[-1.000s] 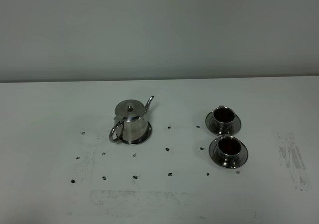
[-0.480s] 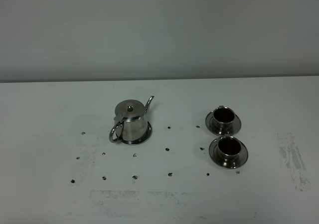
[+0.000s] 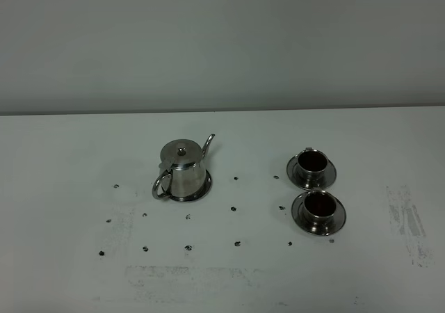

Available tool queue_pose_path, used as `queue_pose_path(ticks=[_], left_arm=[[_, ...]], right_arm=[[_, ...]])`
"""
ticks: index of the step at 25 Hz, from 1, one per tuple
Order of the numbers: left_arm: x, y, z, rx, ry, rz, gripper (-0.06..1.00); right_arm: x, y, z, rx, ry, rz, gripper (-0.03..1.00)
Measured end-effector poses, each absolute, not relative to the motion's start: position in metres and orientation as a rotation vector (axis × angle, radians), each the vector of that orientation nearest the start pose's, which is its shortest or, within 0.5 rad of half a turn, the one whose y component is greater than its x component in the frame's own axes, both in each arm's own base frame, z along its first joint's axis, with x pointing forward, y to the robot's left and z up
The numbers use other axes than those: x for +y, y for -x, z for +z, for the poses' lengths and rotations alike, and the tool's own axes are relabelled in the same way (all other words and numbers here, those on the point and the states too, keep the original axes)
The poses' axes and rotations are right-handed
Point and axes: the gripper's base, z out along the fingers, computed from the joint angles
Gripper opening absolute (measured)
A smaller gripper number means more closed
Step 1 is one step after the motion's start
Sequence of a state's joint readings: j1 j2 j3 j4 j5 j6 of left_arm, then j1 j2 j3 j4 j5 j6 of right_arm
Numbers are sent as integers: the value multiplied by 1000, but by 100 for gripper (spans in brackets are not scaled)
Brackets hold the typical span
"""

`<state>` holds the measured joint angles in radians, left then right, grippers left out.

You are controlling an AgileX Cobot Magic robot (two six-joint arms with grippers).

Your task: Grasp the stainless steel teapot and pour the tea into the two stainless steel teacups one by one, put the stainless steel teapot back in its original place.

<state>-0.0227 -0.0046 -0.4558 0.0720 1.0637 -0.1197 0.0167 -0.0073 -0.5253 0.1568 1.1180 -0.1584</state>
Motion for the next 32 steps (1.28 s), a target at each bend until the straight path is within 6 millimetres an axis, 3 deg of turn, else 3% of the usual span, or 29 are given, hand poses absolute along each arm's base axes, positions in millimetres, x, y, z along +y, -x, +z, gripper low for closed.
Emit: queue_pose_path(ticks=[32], left_arm=[[6, 1, 265, 2083, 102, 1, 37]], right_arm=[[13, 12, 280, 2051, 195, 101, 34]])
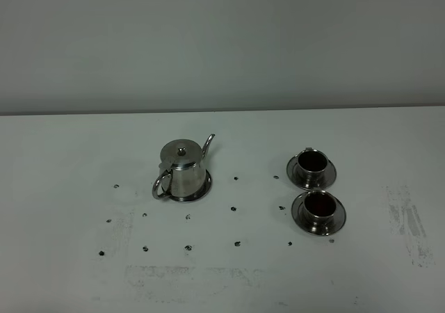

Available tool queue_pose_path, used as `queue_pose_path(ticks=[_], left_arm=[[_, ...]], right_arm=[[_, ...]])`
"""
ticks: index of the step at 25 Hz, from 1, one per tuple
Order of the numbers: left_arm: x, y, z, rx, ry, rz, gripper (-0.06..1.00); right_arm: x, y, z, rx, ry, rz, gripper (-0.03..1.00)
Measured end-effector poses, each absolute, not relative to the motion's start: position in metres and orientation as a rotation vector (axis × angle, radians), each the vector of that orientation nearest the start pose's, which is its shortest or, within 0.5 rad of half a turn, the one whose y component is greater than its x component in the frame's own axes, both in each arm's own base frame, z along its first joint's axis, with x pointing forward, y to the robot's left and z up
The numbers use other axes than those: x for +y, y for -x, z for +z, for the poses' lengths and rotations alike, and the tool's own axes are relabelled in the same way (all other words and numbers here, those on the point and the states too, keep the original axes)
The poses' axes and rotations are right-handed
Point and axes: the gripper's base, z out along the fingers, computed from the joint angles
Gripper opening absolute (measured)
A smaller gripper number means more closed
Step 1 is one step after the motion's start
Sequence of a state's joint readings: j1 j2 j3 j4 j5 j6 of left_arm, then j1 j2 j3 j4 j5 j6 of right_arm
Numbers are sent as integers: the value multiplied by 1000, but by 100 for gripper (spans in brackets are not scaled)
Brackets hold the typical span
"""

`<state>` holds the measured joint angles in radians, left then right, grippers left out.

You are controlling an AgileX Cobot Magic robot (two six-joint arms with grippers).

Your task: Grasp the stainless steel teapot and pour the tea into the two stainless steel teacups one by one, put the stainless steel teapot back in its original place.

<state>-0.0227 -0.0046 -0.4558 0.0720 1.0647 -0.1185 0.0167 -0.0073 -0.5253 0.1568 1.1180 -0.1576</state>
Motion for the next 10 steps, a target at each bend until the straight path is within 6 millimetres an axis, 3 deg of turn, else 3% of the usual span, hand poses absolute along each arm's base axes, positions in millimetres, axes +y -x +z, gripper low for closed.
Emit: queue_pose_path(ticks=[10], left_arm=[[6, 1, 265, 2083, 102, 1, 37]], right_arm=[[13, 12, 280, 2051, 195, 101, 34]])
